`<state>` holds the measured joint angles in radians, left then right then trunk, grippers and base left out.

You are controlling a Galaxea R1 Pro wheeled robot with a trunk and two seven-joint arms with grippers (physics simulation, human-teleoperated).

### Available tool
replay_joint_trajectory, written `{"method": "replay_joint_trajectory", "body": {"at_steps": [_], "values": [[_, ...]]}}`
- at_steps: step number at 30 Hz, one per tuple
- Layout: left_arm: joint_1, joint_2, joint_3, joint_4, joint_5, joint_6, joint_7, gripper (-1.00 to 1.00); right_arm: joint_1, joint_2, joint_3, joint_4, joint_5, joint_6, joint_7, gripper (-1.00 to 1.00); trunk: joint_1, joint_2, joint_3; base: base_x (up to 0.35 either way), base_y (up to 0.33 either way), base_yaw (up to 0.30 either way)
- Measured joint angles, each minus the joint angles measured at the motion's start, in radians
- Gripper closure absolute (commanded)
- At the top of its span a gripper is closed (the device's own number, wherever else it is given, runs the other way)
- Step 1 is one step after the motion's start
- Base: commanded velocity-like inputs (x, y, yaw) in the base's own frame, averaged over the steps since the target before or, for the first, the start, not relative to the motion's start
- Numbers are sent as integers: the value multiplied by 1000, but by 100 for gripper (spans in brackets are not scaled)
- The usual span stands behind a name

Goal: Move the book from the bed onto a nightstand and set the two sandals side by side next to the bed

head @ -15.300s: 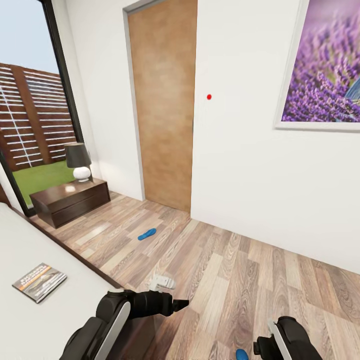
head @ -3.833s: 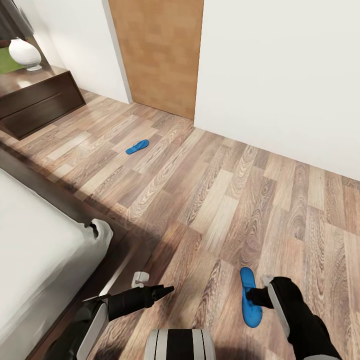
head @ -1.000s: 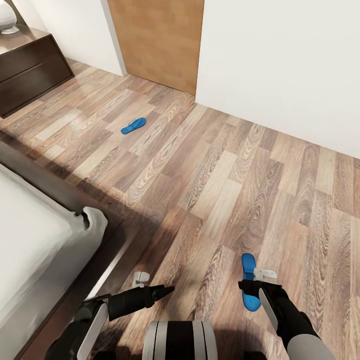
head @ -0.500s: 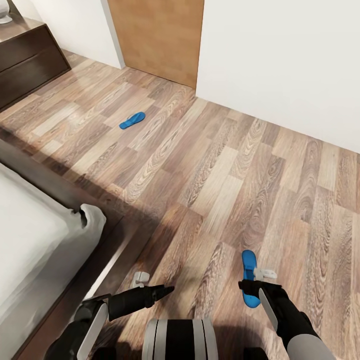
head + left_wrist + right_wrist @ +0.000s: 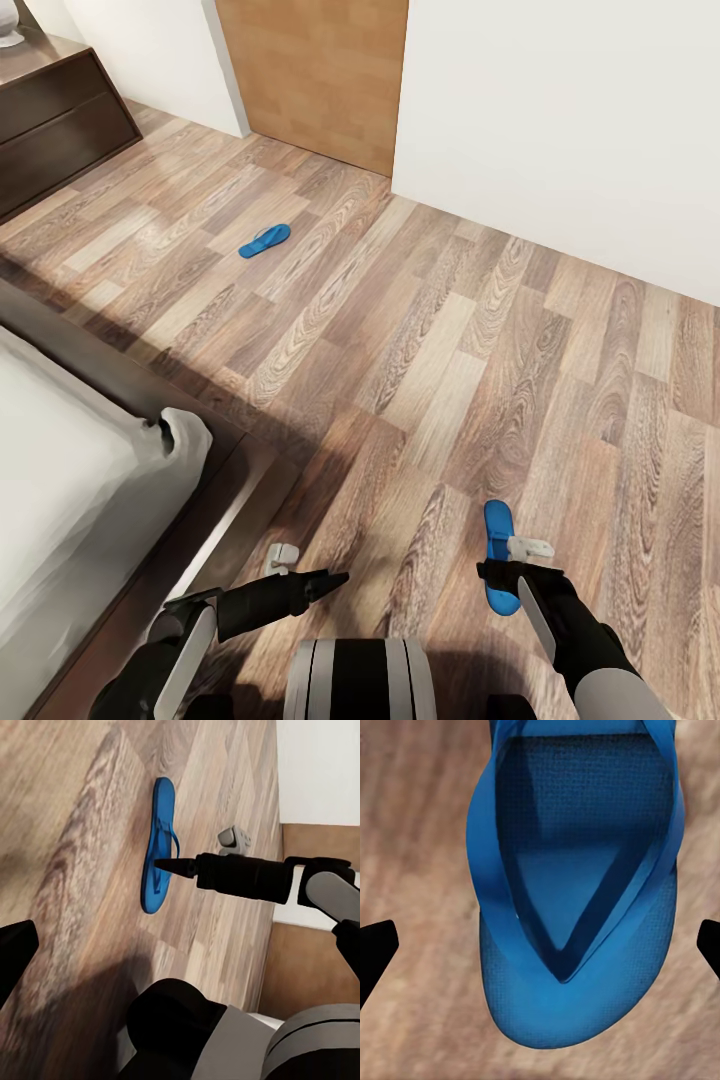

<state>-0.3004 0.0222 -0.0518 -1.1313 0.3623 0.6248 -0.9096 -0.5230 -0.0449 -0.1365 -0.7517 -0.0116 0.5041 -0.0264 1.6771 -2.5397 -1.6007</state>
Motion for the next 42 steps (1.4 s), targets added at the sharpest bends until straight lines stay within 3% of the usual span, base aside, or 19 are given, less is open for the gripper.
{"method": "replay_joint_trajectory", "body": {"at_steps": [42], "values": [[0, 0, 0, 1, 0, 0, 1, -100, 0, 0, 0, 0, 0, 0, 0, -100, 0, 0, 0, 36, -19, 0]]}}
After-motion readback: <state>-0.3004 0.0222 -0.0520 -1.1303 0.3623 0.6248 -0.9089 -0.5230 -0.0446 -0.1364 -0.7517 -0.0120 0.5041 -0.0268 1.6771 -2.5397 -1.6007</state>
